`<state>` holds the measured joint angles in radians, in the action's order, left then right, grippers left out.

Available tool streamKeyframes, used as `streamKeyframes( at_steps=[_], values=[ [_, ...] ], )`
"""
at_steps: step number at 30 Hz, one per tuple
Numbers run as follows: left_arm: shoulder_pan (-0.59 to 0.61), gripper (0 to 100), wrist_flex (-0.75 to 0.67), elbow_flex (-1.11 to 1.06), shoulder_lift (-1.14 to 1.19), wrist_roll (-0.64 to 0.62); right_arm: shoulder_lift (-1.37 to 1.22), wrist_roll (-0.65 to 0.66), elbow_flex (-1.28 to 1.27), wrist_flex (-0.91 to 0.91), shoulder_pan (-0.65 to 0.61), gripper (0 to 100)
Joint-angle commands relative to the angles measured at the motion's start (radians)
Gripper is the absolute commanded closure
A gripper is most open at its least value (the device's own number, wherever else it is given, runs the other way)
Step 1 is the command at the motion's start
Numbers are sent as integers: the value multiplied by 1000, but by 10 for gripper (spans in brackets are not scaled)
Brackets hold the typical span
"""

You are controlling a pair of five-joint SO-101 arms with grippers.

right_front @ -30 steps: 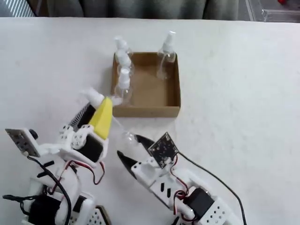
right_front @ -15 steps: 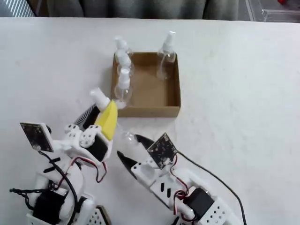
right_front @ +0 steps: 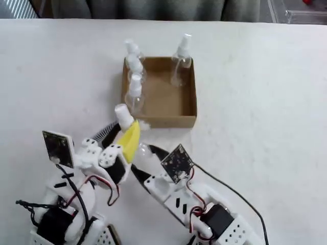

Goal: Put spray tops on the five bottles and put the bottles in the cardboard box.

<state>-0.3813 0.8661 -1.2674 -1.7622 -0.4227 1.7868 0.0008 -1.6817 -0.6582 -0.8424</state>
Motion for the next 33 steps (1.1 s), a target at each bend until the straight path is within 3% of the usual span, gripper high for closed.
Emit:
streamKeyframes(
  at_steps=[1, 8, 15, 24, 33],
  values=[
    [-27, 980, 5, 3, -5, 11, 16, 9, -9, -2, 13, 982],
    [-35, 980, -58, -69, -7, 12, 16, 9, -9, -4, 13, 982],
    [-35, 980, -52, -75, -7, 84, 16, 11, -9, -4, 13, 982],
    [-36, 980, -49, -77, -7, 83, 16, 11, -9, -4, 13, 982],
    [-148, 980, 21, -75, -7, 92, 16, 11, -9, -2, 15, 982]
  ],
)
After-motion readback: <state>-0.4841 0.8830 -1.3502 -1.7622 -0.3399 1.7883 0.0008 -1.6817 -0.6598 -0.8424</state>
